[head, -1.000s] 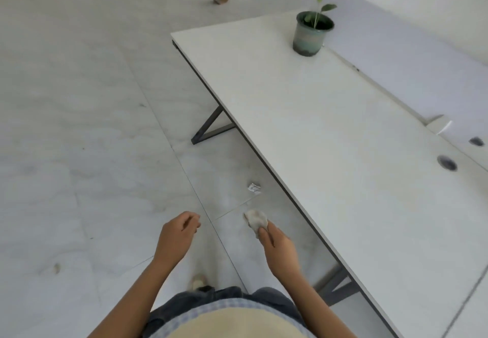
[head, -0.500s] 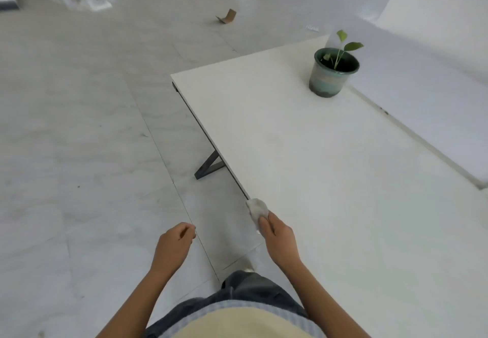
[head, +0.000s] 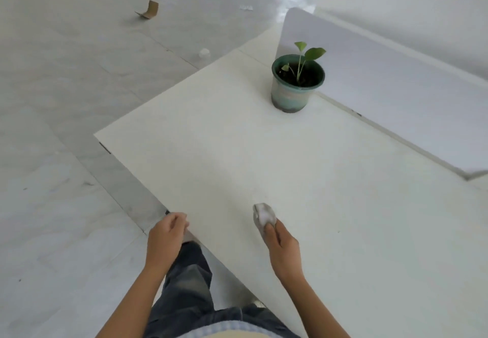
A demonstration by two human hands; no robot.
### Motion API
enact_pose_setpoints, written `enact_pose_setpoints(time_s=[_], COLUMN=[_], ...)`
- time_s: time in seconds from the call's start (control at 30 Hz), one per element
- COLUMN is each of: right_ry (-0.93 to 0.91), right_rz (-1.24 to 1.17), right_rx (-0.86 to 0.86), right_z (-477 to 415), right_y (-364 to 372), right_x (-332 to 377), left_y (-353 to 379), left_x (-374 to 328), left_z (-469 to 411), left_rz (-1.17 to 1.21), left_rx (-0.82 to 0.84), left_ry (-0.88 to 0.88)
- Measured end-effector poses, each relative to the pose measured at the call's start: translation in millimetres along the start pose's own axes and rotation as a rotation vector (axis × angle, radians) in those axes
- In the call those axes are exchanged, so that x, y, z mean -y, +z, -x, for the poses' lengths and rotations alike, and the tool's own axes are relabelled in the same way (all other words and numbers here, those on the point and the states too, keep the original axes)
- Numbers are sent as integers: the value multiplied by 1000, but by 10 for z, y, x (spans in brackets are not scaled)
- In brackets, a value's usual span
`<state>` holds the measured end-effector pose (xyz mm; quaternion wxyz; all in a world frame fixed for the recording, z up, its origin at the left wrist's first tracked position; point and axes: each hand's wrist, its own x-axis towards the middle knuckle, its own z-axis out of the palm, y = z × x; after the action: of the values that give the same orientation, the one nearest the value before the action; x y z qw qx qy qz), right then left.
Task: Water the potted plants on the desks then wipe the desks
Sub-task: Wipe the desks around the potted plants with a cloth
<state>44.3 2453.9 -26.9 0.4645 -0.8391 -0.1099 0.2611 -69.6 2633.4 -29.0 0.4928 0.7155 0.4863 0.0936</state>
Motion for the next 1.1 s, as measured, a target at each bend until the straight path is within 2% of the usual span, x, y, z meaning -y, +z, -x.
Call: enact_pose_setpoints(time_s=[0.13,0.3,0.4,0.53,0.7,0.8,0.87,0.9,0.97,1.03,1.1], right_ry=[141,292,340,343,348,349,425,537,720,696,592], right_rz=[-202,-556,-697,-638,-367,-465,-553,-458,-36,235,335], right_rx=[-320,-485,-658,-920,-1033,-1139,-1097,-987,-769,-682,-623], right_z=[-349,-644,-800,-1248,-1979,-2435,-2728,-2866,-3073,-3146,-3133], right_y=[215,491,446,112,-299,-481,-520,-484,-309,-23,294], right_x=[251,513,559,646,777,757,697,669,619,704,795], left_y=[-79,-105,1,250,391,415,420,424,444,470,501], left_x=[-356,-591,-695,-810,-726,-721,-729,-734,-720,-680,-617], left_z=[-892,-1959,-2471,-2923,-3057,-3084,-3108,-3117,-3126,-3140,-3165], left_rz=[-128,-413,-611,-778,-834,-835,-845,-845,-851,-855,-844], left_rx=[152,144,168,226,252,264,268,267,258,224,159], left_ry=[231,444,507,541,504,508,490,482,479,494,534])
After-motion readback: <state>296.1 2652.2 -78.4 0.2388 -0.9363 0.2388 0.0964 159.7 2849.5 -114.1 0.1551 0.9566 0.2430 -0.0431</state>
